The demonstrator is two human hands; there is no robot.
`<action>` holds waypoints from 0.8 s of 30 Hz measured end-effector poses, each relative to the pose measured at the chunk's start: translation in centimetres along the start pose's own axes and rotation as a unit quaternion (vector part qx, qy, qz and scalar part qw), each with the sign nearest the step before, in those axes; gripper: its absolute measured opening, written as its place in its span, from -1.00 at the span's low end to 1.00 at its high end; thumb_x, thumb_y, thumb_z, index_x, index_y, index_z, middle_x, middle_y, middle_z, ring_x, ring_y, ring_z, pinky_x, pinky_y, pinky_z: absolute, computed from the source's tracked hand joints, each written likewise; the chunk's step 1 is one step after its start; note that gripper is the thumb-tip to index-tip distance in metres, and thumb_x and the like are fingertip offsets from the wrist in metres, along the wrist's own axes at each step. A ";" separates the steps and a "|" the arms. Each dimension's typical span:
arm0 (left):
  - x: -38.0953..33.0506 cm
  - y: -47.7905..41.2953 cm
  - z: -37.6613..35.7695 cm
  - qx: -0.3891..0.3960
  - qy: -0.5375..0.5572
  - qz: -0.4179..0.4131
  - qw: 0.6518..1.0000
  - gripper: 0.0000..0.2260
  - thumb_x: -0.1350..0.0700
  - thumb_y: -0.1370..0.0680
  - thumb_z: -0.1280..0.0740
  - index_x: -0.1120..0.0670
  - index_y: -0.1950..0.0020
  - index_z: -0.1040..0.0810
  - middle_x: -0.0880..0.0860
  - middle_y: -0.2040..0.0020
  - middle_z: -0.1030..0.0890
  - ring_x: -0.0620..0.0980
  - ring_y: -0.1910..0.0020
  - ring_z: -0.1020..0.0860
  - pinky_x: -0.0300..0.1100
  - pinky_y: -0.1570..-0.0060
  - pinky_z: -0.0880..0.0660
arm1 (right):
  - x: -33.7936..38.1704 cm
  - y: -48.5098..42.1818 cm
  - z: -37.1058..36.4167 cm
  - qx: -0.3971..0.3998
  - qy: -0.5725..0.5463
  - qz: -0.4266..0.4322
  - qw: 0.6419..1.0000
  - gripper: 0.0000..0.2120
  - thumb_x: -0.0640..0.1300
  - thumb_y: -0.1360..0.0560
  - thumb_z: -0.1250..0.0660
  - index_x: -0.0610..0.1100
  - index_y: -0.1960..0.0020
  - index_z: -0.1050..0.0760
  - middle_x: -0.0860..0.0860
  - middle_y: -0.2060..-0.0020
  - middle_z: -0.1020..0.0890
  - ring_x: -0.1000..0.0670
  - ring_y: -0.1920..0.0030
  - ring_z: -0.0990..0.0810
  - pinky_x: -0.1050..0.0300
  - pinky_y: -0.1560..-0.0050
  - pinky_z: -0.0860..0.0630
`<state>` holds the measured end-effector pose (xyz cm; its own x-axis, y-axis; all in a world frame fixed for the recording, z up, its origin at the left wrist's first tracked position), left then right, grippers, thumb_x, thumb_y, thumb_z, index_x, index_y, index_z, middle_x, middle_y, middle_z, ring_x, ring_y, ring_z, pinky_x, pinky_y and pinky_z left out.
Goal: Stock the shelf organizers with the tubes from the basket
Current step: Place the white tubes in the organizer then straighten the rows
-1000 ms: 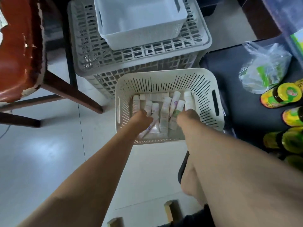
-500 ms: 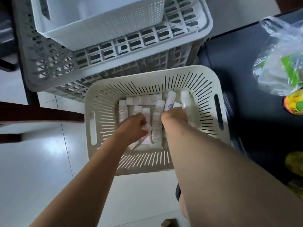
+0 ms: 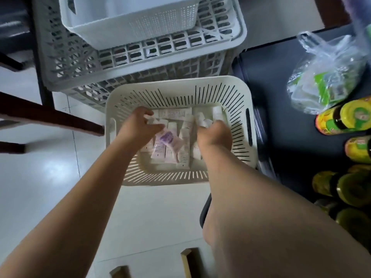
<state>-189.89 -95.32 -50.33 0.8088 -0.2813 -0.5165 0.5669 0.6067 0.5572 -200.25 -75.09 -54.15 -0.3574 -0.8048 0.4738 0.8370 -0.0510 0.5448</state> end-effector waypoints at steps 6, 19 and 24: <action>-2.3 5.4 2.6 0.029 0.537 0.137 0.832 -0.80 0.27 -0.54 -0.45 0.29 -0.13 -0.55 0.28 -0.16 -0.64 0.16 -0.06 -0.69 0.02 -0.05 -0.67 | 5.9 5.7 6.6 -0.017 -0.175 0.030 0.984 -0.94 -0.07 -0.45 -0.41 -0.05 0.11 -0.58 -0.02 0.18 -0.67 -0.12 0.23 -0.68 0.04 0.22 -0.65; -16.0 18.4 7.4 0.211 0.673 -0.036 0.708 -0.71 0.13 -0.65 -0.31 0.26 -0.31 -0.50 0.22 -0.17 -0.65 0.23 -0.14 -0.68 0.12 -0.12 -0.63 | 5.6 22.1 23.9 -0.030 -0.470 0.195 0.860 -0.75 -0.34 -0.39 -0.48 -0.01 0.08 -0.74 0.03 0.16 -0.74 0.05 0.17 -0.65 0.17 0.09 -0.57; -22.2 24.4 6.6 0.262 0.632 -0.127 0.718 -0.75 0.18 -0.63 -0.32 0.28 -0.26 -0.50 0.21 -0.11 -0.62 0.19 -0.10 -0.69 -0.07 0.10 -0.68 | 2.2 26.0 33.2 -0.108 -0.480 0.256 0.832 -0.71 -0.49 -0.38 -0.42 -0.17 0.06 -0.73 0.10 -0.05 -0.72 0.12 0.05 -0.66 0.32 0.18 -0.50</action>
<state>-192.96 -79.19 -20.93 0.0675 0.7670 -0.6381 0.9202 0.1992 0.3369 -193.02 -58.60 -15.97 -0.0114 0.0832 0.9965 0.9993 -0.0345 0.0143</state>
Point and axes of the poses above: each hand's wrist, its own y-axis away from the middle knuckle, its own z-axis out of the back of the hand, x = y × z, the point moved 5 cm from there along -y, towards the middle knuckle
